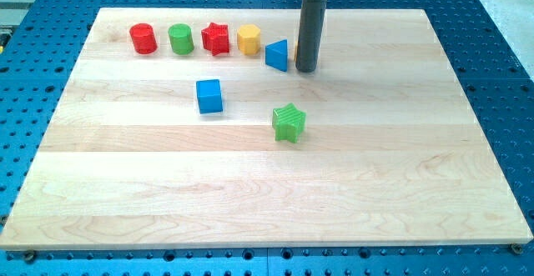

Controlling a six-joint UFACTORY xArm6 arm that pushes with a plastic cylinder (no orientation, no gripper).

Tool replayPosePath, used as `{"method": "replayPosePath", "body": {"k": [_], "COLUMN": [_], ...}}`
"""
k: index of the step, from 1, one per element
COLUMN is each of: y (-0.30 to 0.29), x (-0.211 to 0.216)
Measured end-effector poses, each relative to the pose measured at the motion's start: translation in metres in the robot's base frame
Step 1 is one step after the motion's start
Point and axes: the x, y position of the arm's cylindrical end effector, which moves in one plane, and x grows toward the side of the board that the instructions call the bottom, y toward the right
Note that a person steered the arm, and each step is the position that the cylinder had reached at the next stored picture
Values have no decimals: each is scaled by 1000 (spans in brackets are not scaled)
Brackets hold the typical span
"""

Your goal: Slightly move the triangle and heart towards the top

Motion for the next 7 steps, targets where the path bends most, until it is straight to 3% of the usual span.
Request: {"method": "replayPosePath", "body": {"k": [1,2,3,4,7], "y": [-31,-68,-78,-76,-52], "x": [46,55,53,23,23]}}
